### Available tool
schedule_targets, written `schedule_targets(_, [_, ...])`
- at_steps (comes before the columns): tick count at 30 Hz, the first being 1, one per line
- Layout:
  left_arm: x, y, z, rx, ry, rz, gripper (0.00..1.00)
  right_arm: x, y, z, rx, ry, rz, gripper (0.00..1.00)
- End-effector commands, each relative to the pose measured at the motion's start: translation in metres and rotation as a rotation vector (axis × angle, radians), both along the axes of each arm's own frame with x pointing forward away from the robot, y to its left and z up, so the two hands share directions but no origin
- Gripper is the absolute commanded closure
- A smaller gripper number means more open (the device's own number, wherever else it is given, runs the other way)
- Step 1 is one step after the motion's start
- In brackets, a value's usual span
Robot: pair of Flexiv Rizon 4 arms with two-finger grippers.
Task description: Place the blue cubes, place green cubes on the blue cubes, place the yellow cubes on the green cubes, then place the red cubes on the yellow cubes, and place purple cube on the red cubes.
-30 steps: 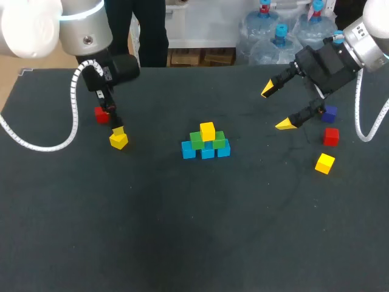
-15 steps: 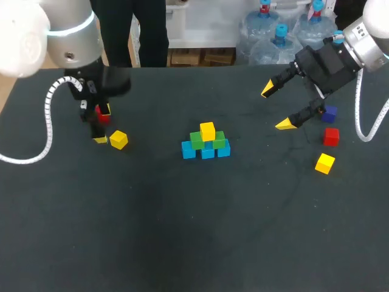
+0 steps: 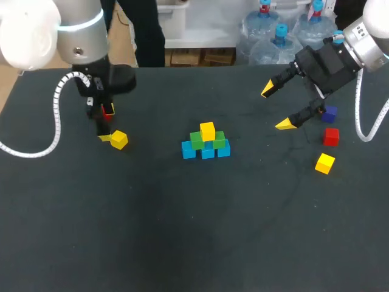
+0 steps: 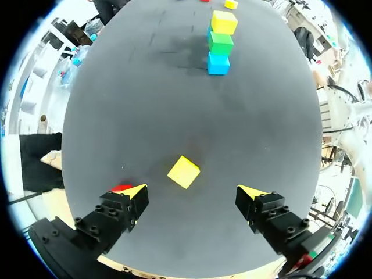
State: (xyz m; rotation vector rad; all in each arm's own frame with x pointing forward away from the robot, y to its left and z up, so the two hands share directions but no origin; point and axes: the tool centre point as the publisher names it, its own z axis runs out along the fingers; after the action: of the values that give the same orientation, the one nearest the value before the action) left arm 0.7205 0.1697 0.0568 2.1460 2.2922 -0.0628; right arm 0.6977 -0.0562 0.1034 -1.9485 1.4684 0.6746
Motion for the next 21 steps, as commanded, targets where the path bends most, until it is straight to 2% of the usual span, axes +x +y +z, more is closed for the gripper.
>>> schedule_targets(1, [0.005, -0.007, 0.003, 0.019, -0.112, -0.140, 0.00, 0.000, 0.000, 0.000, 0.001, -0.001, 0.000, 0.00])
schedule_targets(3, [0.009, -0.006, 0.001, 0.009, -0.135, -0.184, 0.00, 0.000, 0.000, 0.000, 0.001, -0.001, 0.000, 0.00])
schedule_targets(6, [0.014, -0.001, -0.006, 0.051, -0.109, -0.220, 0.00, 0.000, 0.000, 0.000, 0.001, -0.001, 0.000, 0.00])
schedule_targets(14, [0.019, 0.014, -0.016, 0.069, -0.126, -0.282, 0.00, 0.000, 0.000, 0.000, 0.001, -0.001, 0.000, 0.00])
schedule_targets(16, [0.021, 0.011, -0.021, 0.084, -0.110, -0.316, 0.00, 0.000, 0.000, 0.000, 0.001, -0.001, 0.000, 0.00])
schedule_targets(21, [0.028, 0.009, -0.038, 0.039, -0.086, -0.355, 0.00, 0.000, 0.000, 0.000, 0.001, -0.001, 0.000, 0.00])
